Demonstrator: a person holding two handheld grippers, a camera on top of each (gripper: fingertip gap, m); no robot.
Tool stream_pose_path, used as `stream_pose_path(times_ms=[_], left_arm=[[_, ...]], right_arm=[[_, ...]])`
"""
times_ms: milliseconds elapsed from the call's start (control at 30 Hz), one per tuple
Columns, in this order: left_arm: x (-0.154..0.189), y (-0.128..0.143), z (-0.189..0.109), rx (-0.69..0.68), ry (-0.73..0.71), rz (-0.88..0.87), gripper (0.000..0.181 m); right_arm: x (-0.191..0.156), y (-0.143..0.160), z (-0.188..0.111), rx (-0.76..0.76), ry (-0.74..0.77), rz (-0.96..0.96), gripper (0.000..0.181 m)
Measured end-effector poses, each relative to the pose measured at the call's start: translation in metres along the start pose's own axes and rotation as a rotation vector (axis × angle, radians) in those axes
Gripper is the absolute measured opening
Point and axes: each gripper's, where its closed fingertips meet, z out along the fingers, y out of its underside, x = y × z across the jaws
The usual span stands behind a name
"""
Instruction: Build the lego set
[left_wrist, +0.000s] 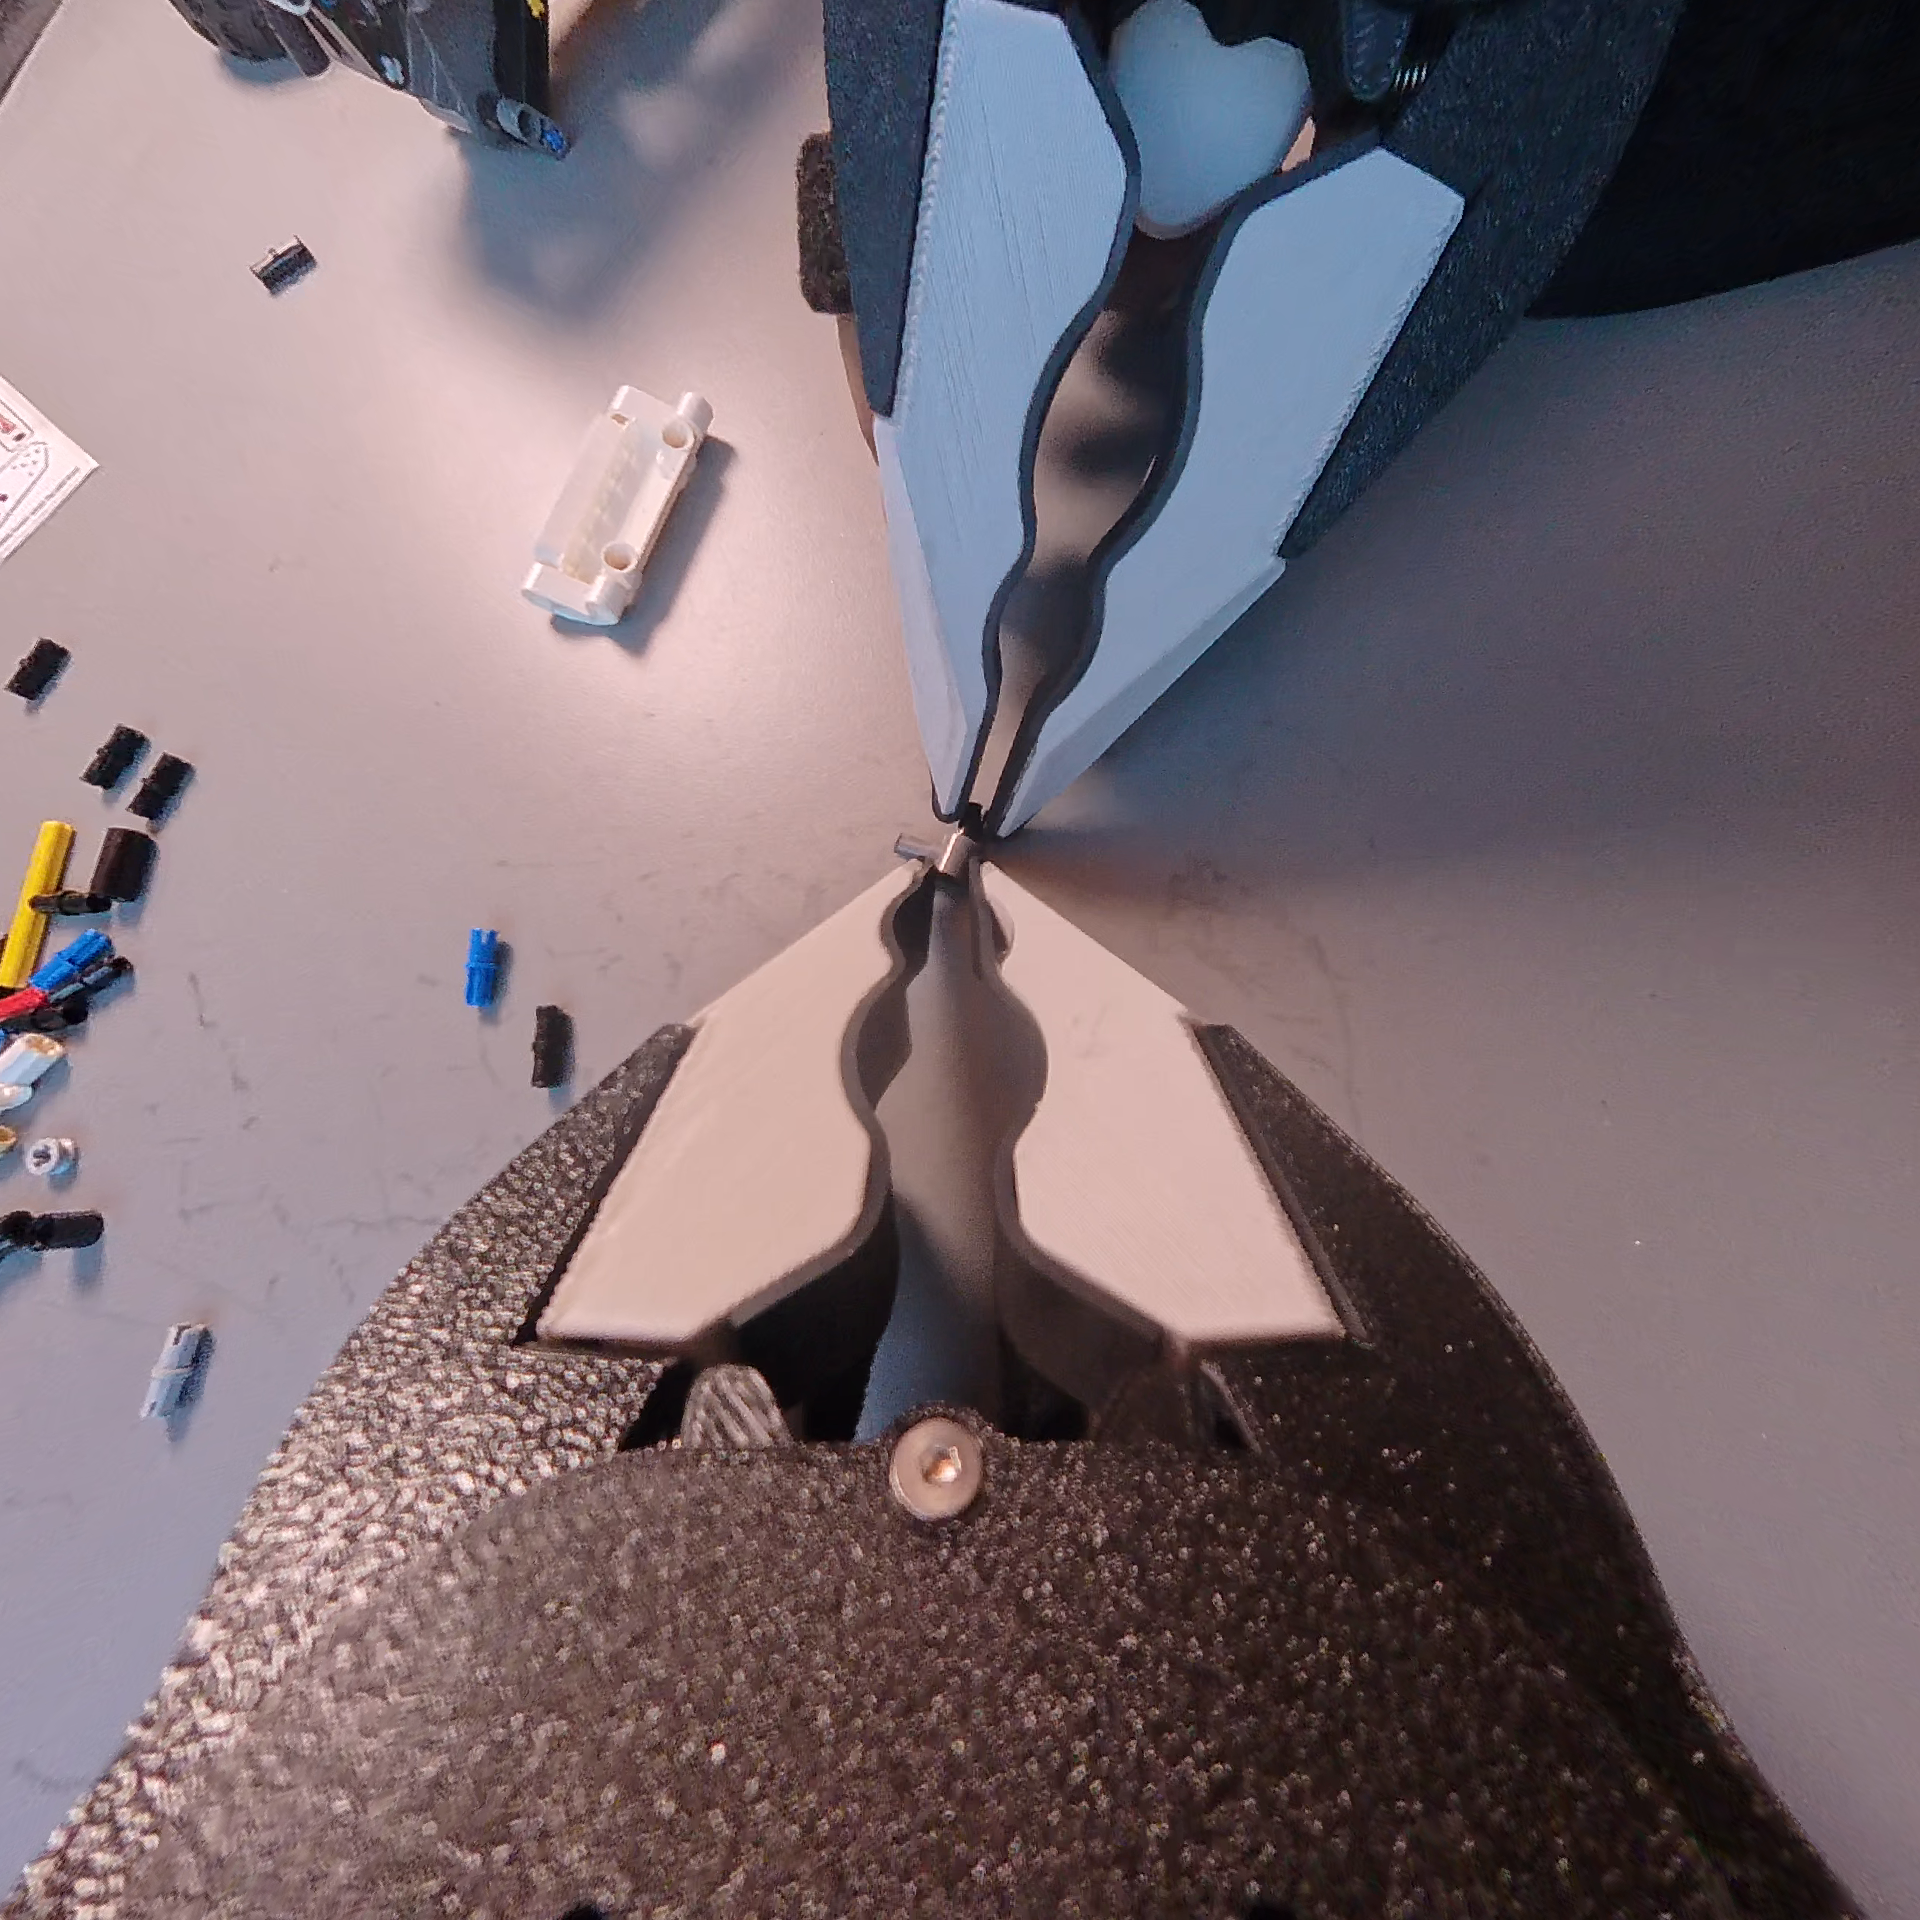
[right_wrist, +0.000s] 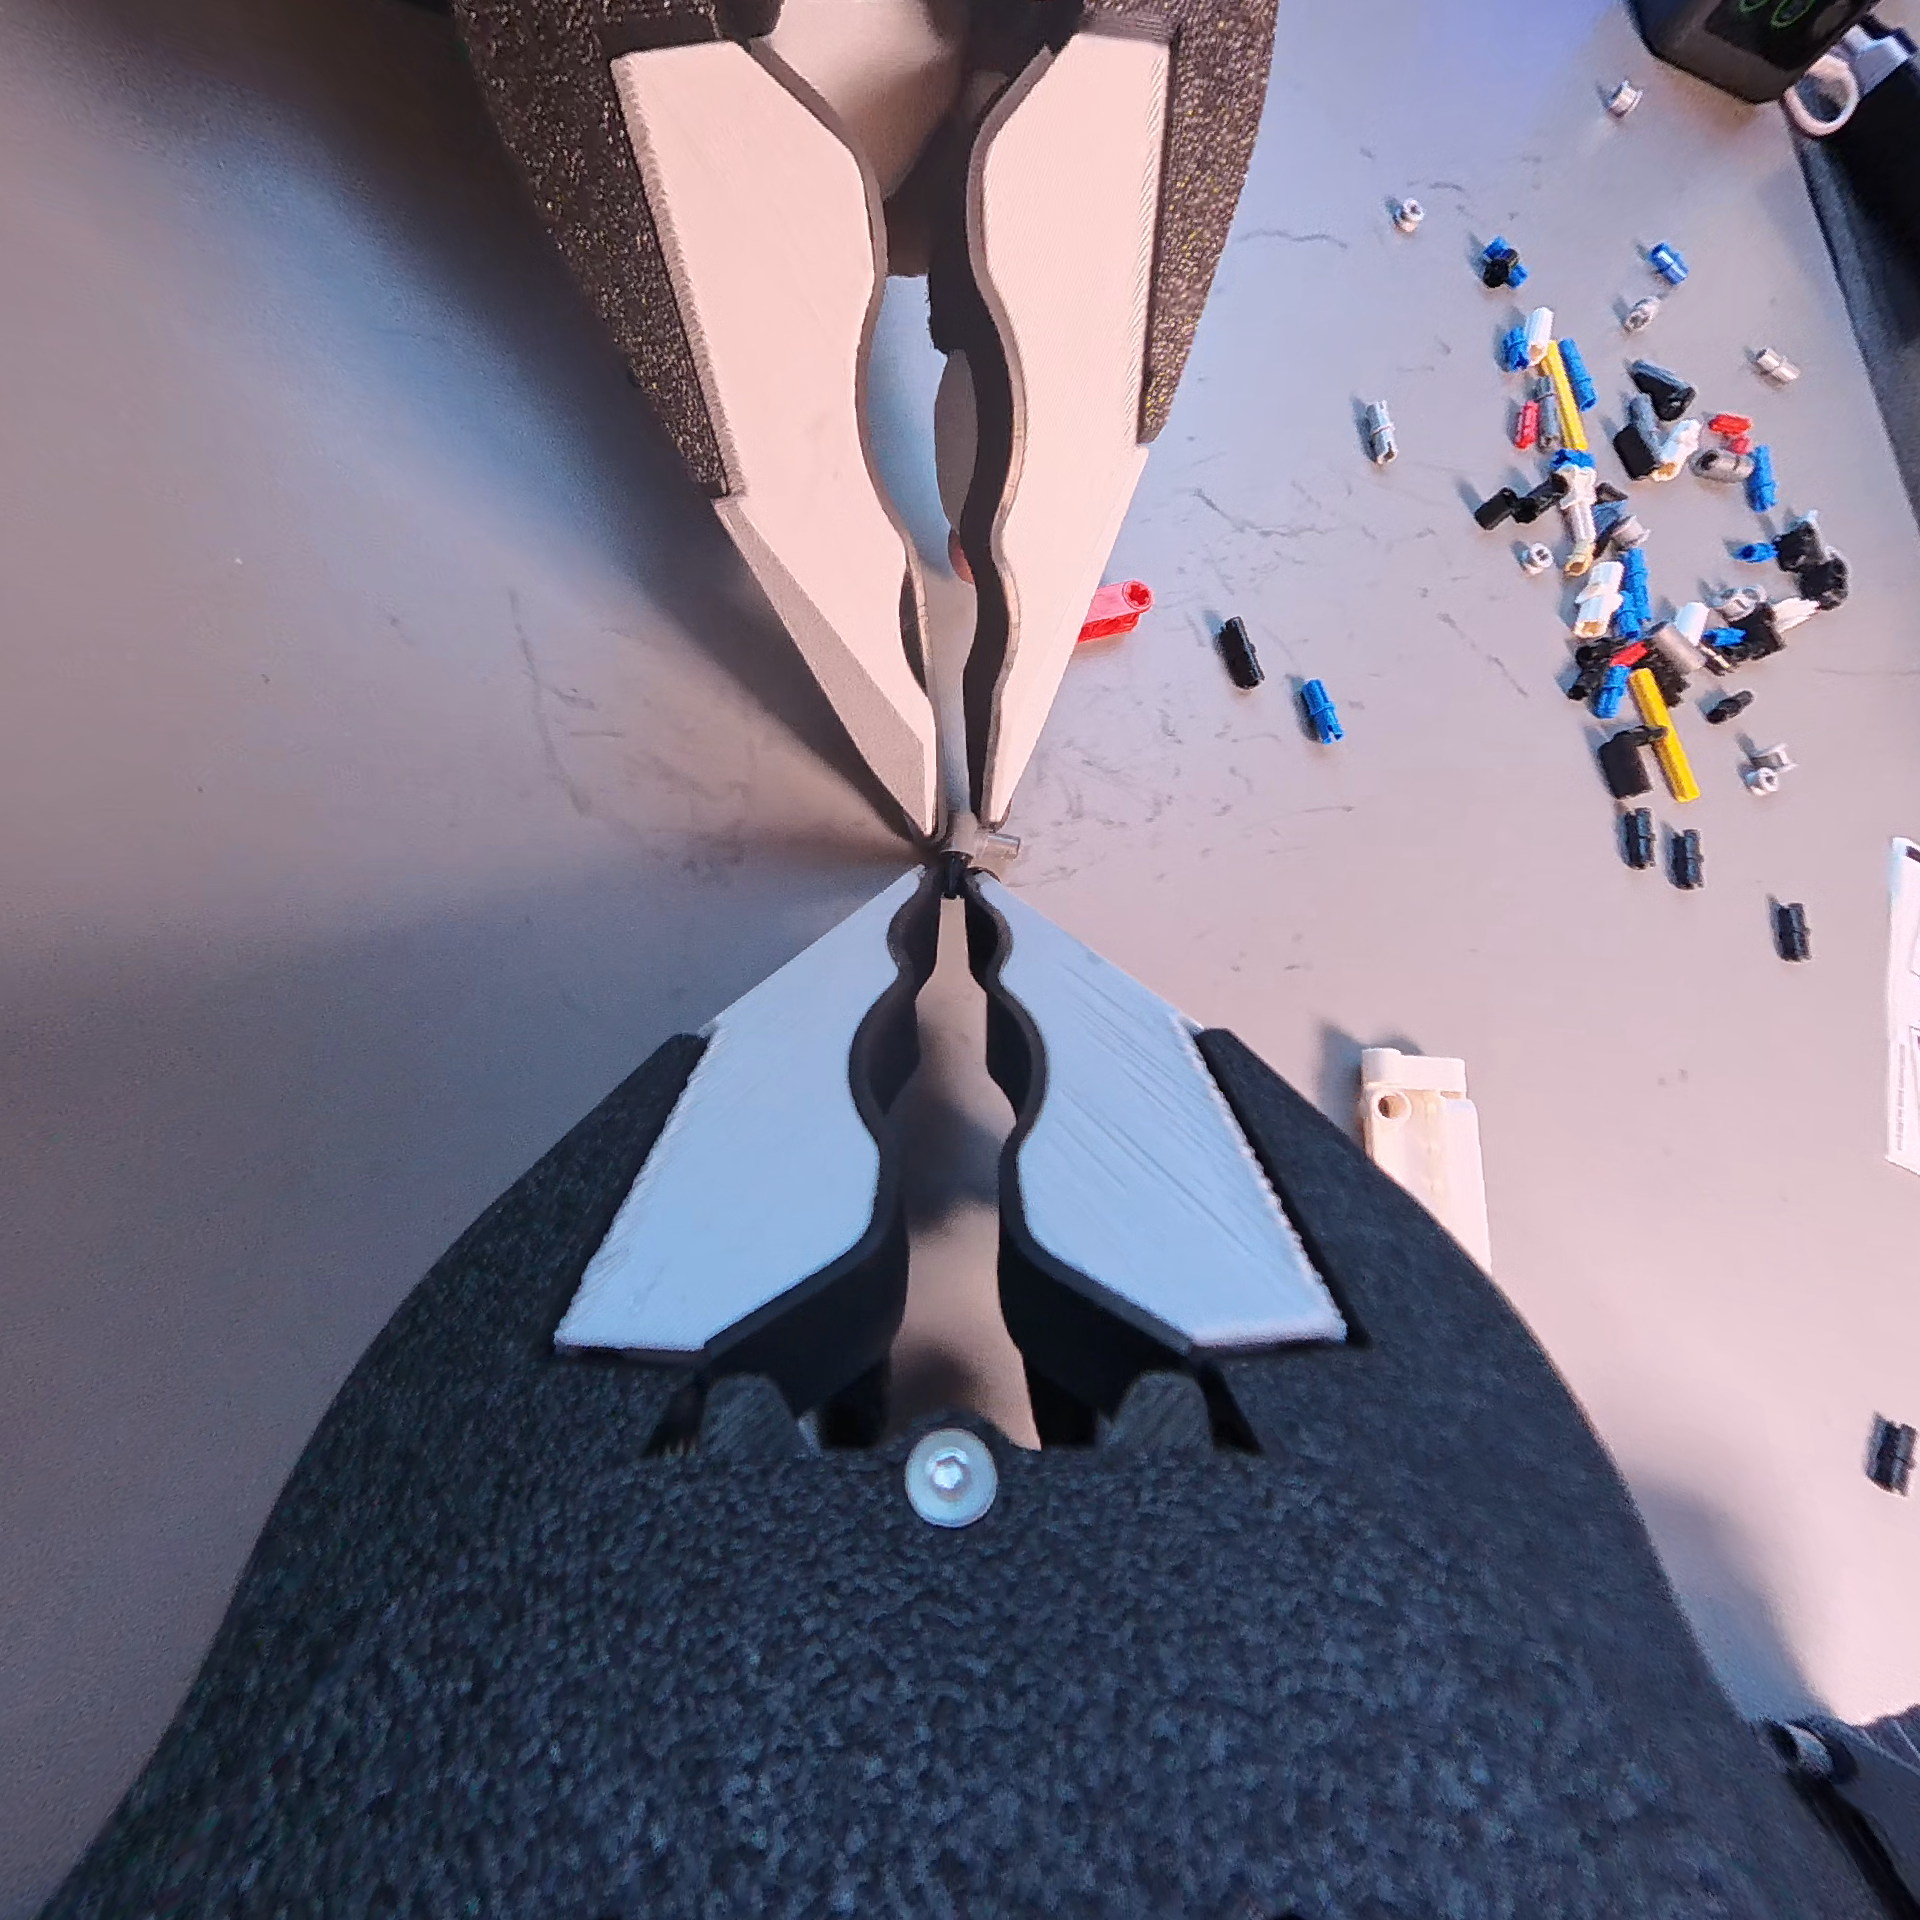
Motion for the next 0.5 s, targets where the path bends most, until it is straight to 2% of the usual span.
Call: stream_pose_path(times_ms=[233, 500], left_arm=[[-0.006, 0.001, -0.005, 0.005, -0.023, -0.005, 0.006], [-0.007, 0.009, -0.005, -0.031, -0.026, 0.011, 0.006]], right_arm=[[0.003, -0.002, -0.005, 0.014, 0.039, 0.035, 0.018], [0.022, -0.001, -0.014, 0.057, 0.115, 0.094, 0.018]])
